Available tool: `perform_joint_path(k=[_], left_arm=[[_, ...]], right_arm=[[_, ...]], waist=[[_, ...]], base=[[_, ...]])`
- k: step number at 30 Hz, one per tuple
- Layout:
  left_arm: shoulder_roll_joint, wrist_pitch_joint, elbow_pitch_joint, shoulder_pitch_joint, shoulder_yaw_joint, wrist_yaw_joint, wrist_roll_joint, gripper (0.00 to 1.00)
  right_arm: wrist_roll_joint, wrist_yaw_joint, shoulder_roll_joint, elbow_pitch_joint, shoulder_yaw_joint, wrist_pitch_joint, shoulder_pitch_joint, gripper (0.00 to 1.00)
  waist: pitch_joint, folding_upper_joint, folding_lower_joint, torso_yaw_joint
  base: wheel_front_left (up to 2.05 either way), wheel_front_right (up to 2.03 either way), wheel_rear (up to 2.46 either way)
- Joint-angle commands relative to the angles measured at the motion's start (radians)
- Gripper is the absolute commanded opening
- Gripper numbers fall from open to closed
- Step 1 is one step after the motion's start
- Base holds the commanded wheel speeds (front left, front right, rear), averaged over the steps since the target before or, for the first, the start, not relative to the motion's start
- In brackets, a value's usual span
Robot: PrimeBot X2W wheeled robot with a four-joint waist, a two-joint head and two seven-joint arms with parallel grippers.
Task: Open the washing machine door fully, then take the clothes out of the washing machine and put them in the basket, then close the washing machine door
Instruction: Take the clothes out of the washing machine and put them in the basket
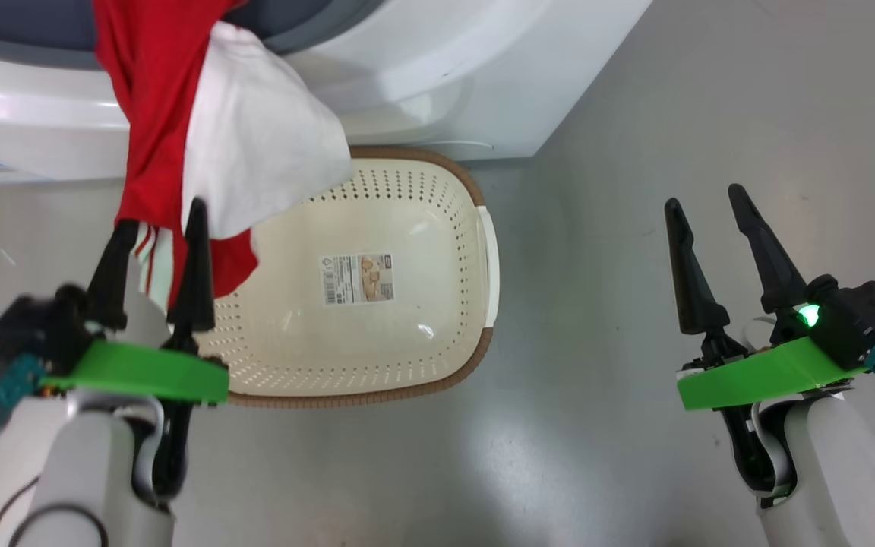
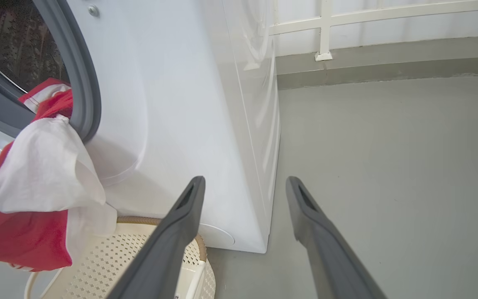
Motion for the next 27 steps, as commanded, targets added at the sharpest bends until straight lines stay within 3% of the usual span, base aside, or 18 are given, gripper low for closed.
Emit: perform_joint_path(k=[1, 15, 27], left_arm=[[0.018, -0.005, -0.045, 0.05, 0.041, -0.006, 0.012, 1.0], [-0.009, -0.005, -0.28, 0.249, 0.098, -0.006, 0.046, 1.0], [-0.011, -0.005, -0.281, 0.255, 0.091, -0.006, 0.048, 1.0]], right_arm=[[-0.01, 0.006, 0.001, -0.019, 0.019, -0.006, 0.034, 1.0], [-0.016, 0.006, 0.001, -0.016, 0.022, -0.006, 0.062, 1.0], [-0.012, 0.006, 0.001, -0.017, 0.022, -0.006, 0.069, 1.0]], waist=[[-0.013, -0.0001, 0.0, 0.003], [-0.052, -0.0001, 0.0, 0.009], [-0.059, -0.0001, 0.0, 0.001]], base=[[0.0, 0.0, 0.0], [0.0, 0.0, 0.0], [0.0, 0.0, 0.0]])
